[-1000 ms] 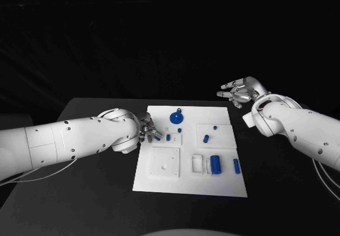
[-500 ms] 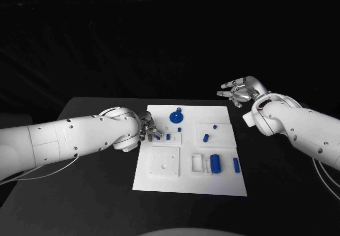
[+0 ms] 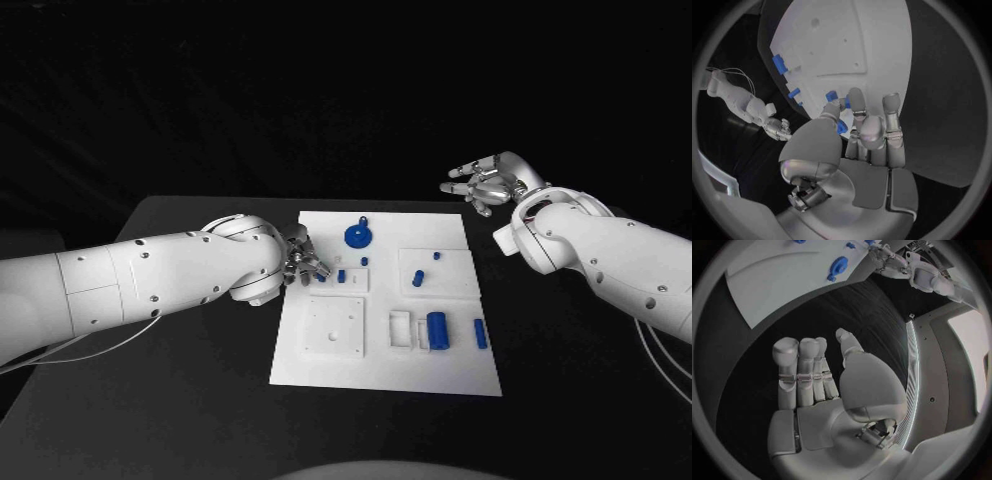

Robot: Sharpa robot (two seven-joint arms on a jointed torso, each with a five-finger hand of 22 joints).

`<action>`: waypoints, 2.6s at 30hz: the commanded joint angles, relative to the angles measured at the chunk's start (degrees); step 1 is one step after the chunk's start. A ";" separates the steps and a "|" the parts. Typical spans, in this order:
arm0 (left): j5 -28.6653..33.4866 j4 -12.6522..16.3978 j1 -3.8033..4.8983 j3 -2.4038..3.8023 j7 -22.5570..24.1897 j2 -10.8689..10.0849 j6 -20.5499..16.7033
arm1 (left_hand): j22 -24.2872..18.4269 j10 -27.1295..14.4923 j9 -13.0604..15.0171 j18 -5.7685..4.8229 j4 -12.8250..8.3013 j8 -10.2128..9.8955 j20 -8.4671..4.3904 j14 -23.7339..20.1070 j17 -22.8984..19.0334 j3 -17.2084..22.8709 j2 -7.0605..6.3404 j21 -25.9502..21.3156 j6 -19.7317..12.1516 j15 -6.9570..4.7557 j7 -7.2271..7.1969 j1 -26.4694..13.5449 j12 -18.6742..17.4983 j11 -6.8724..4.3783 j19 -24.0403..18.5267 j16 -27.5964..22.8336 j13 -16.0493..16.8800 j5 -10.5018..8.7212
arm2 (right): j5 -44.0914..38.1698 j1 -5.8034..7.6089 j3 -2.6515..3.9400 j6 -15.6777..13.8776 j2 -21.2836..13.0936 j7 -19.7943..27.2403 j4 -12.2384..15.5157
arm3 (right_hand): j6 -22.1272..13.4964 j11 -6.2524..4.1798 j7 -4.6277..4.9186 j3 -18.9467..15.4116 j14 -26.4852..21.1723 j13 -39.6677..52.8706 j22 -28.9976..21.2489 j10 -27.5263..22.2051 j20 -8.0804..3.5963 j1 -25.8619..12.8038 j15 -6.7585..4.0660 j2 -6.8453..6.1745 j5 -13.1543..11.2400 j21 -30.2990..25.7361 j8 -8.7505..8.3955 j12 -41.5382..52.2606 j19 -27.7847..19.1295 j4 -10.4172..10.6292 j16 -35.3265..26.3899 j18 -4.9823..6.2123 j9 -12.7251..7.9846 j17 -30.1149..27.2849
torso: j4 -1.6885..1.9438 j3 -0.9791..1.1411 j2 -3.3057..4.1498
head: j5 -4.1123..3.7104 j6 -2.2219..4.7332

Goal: Assemble the parts on the task board

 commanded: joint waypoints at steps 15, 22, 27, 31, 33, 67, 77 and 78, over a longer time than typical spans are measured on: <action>0.82 -0.47 -0.77 -0.52 -0.54 0.19 3.50 | 0.97 2.83 -1.80 -1.14 8.31 -0.43 -0.90 0.02 -0.65 -2.42 -4.36 -1.20 3.03 -0.54 -2.82 2.80 -0.47 -0.68 0.67 -0.56 0.09 -4.15 | 0.08 -0.07 0.03 0.68 0.03 0.53 0.10 | -0.33 -0.07 0.07 0.02 0.23 -0.06 -0.05 -0.12 -0.39 -0.29 -0.14 -0.21 0.61 -0.19 0.32 0.26 3.13 0.40 -0.37 0.97 0.09 0.05 | -0.02 0.00 -0.01 | -0.07 -0.08; 0.84 -0.74 -0.80 -0.52 -0.48 0.27 3.23 | 0.99 2.83 -1.63 -1.37 12.26 -0.43 -1.08 -0.02 -0.76 -4.95 -4.66 -1.43 3.21 -0.63 -2.86 4.91 -0.44 -0.65 0.81 -0.64 0.27 -6.75 | 0.08 -0.08 0.03 0.66 0.05 0.53 0.12 | -0.37 -0.05 0.08 -0.02 0.24 -0.09 -0.10 -0.12 -0.39 -0.36 -0.14 -0.23 0.59 -0.29 0.32 0.24 3.12 0.39 -0.38 0.98 0.09 0.06 | -0.02 -0.01 -0.01 | -0.11 -0.05; 0.85 -0.85 -0.81 -0.52 -0.46 0.32 3.13 | 1.00 2.84 -1.66 -1.28 13.12 -0.40 -1.05 0.02 -0.91 -5.55 -4.82 -1.49 3.24 -0.63 -2.85 5.17 -0.58 -0.65 0.83 -0.76 0.25 -7.20 | 0.08 -0.09 0.03 0.66 0.04 0.52 0.13 | -0.37 -0.05 0.08 -0.02 0.24 -0.09 -0.10 -0.12 -0.39 -0.36 -0.14 -0.23 0.59 -0.29 0.32 0.24 3.12 0.39 -0.38 0.98 0.09 0.06 | 0.00 -0.02 -0.01 | -0.25 -0.05; 0.85 -0.92 -0.81 -0.52 -0.44 0.36 3.01 | 1.00 2.83 -1.62 -1.31 13.76 -0.37 -1.07 0.00 -0.93 -6.09 -4.94 -1.51 3.34 -0.65 -2.87 4.90 -0.55 -0.66 0.85 -0.76 0.29 -8.56 | 0.08 -0.10 0.03 0.66 0.05 0.51 0.13 | -0.37 -0.05 0.08 -0.02 0.24 -0.09 -0.10 -0.12 -0.39 -0.36 -0.14 -0.23 0.59 -0.29 0.32 0.24 3.12 0.39 -0.38 0.98 0.09 0.06 | 0.00 0.01 0.00 | -0.30 -0.07; 0.86 -0.96 -0.82 -0.52 -0.44 0.39 2.90 | 1.00 2.83 -1.48 -1.32 14.33 -0.31 -1.09 0.00 -0.96 -6.77 -4.75 -1.53 3.47 -0.66 -2.85 4.73 -0.49 -0.64 0.88 -0.77 0.34 -11.37 | 0.08 -0.11 0.03 0.66 0.05 0.51 0.13 | -0.37 -0.05 0.08 -0.02 0.24 -0.09 -0.10 -0.12 -0.39 -0.36 -0.14 -0.23 0.59 -0.29 0.32 0.24 3.12 0.39 -0.38 0.98 0.09 0.06 | -0.01 0.00 0.00 | -0.29 -0.01; 0.74 -1.72 -0.82 -0.49 -0.66 0.53 1.43 | 1.01 2.83 0.20 -1.34 22.04 -0.23 -1.17 -0.06 -1.16 -6.64 -9.43 -1.63 4.20 -0.69 -2.51 1.29 -0.46 -0.46 1.01 -0.87 0.70 -19.79 | 0.20 -0.52 0.03 0.70 0.12 0.53 0.06 | -0.43 -0.04 0.09 -0.09 0.24 -0.12 -0.13 -0.11 -0.38 -0.53 -0.12 -0.28 0.71 -0.28 0.32 0.23 3.13 0.57 -0.40 0.98 0.09 0.05 | -0.03 -0.01 -0.02 | -0.25 0.29; 0.76 -1.65 -0.82 -0.48 -0.60 0.26 2.25 | 1.02 2.80 0.40 -1.44 24.79 -0.29 -1.00 -0.36 -1.73 -5.98 -14.08 -1.85 4.32 -0.48 -2.20 0.02 -1.05 -0.23 0.55 -1.32 0.62 -32.39 | 0.32 -0.57 0.03 0.75 0.05 0.53 0.03 | -0.46 -0.02 0.09 -0.11 0.23 -0.21 -0.21 -0.11 -0.37 -0.73 -0.11 -0.16 0.38 -0.36 0.32 0.16 3.11 0.82 -0.47 0.99 0.09 0.03 | 0.03 -0.06 -0.03 | -0.45 0.10; 0.79 -1.60 -0.82 -0.47 -0.58 0.22 2.18 | 1.01 2.80 0.39 -1.43 24.86 -0.32 -0.99 -0.36 -1.78 -6.04 -14.50 -1.87 4.27 -0.47 -2.19 -0.46 -1.10 -0.22 0.56 -1.37 0.65 -34.19 | 0.33 -0.58 0.03 0.76 0.04 0.54 0.02 | -0.46 -0.02 0.09 -0.11 0.23 -0.21 -0.21 -0.11 -0.37 -0.73 -0.11 -0.16 0.38 -0.36 0.32 0.16 3.11 0.82 -0.47 0.99 0.09 0.03 | 0.00 -0.06 -0.03 | -0.37 0.04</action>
